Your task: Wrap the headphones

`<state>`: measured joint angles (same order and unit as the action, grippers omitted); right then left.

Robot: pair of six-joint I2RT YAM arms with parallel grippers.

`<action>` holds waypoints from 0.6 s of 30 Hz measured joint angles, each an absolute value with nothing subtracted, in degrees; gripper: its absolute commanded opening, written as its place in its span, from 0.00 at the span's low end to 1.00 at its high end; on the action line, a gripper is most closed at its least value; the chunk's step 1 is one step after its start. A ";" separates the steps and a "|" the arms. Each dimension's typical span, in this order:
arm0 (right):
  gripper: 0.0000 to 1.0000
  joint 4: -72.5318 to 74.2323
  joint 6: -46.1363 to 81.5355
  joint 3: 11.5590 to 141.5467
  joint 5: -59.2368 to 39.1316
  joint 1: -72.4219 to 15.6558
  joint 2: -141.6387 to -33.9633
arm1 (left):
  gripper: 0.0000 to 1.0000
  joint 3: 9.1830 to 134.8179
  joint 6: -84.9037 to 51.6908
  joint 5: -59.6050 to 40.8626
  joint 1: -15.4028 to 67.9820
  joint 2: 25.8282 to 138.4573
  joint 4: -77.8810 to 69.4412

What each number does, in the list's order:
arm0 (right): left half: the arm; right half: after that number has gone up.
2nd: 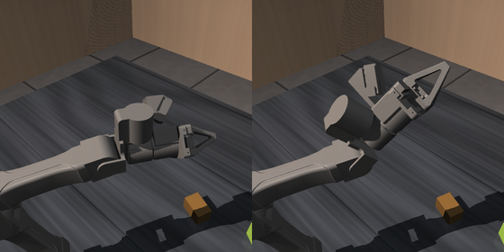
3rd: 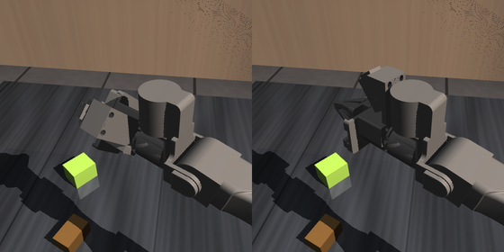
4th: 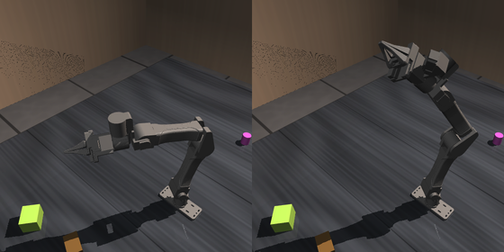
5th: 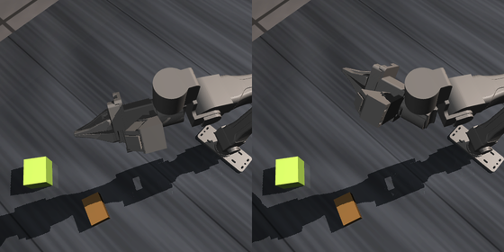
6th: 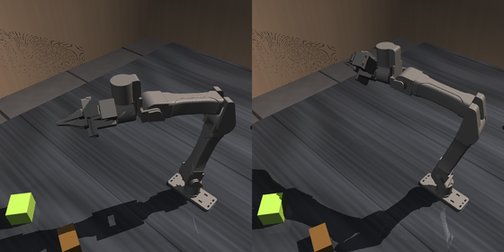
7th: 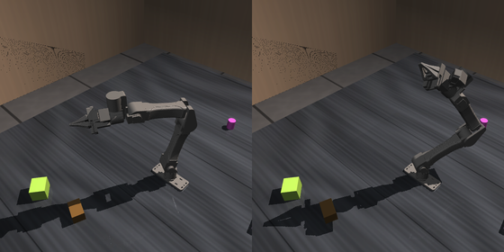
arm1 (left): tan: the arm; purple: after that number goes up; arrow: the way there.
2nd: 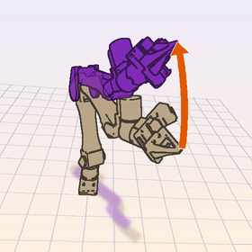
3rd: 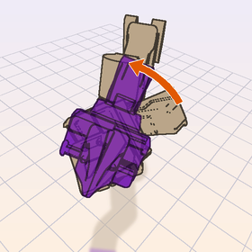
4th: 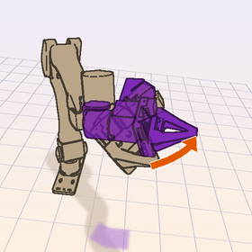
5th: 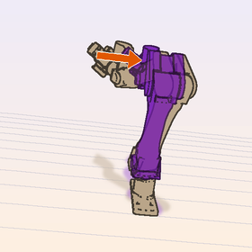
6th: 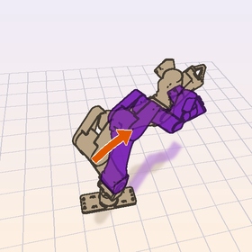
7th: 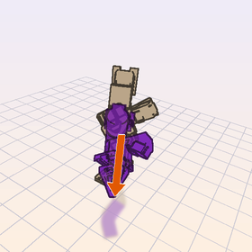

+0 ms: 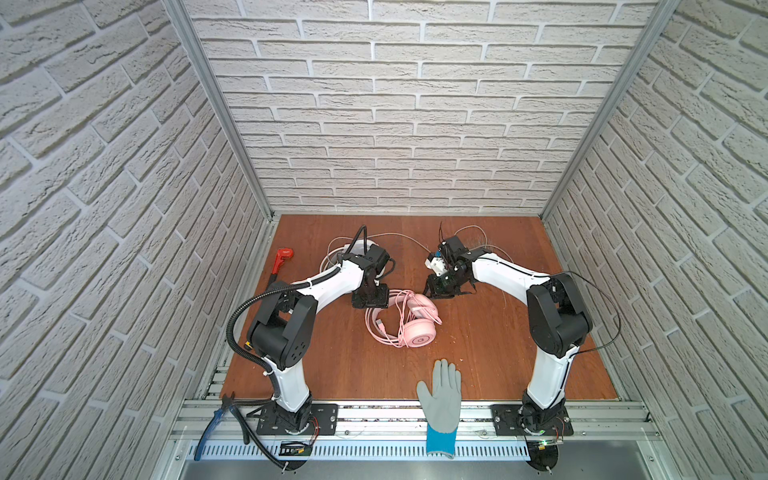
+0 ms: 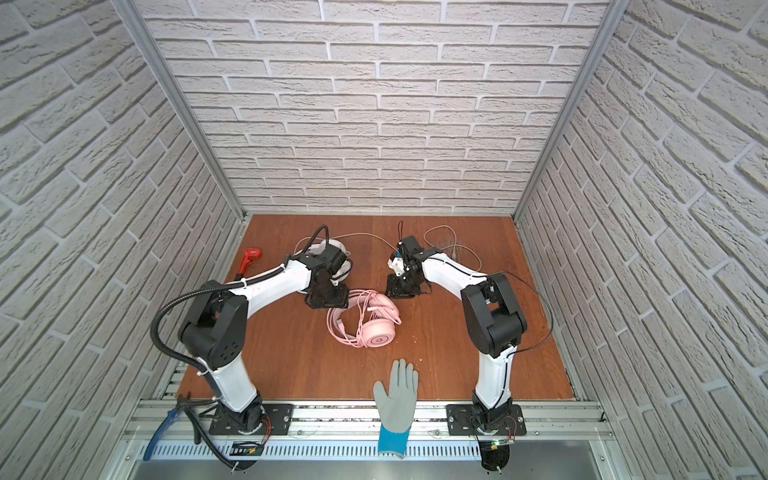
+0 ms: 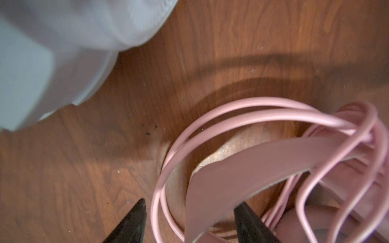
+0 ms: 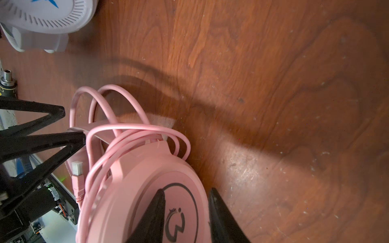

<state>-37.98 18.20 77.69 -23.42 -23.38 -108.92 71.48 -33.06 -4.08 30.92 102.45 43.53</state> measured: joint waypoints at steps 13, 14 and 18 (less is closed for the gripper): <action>0.40 -36.99 20.60 77.67 -19.68 -23.90 -107.31 | 0.74 75.05 -31.90 -1.78 28.51 95.00 45.98; 0.41 -37.08 20.51 77.67 -18.85 -23.70 -106.59 | 0.77 76.01 -31.77 -1.65 27.53 93.43 46.11; 0.50 -37.19 18.98 77.67 -14.94 -22.63 -102.74 | 0.89 78.72 -30.98 -1.83 21.32 88.38 46.26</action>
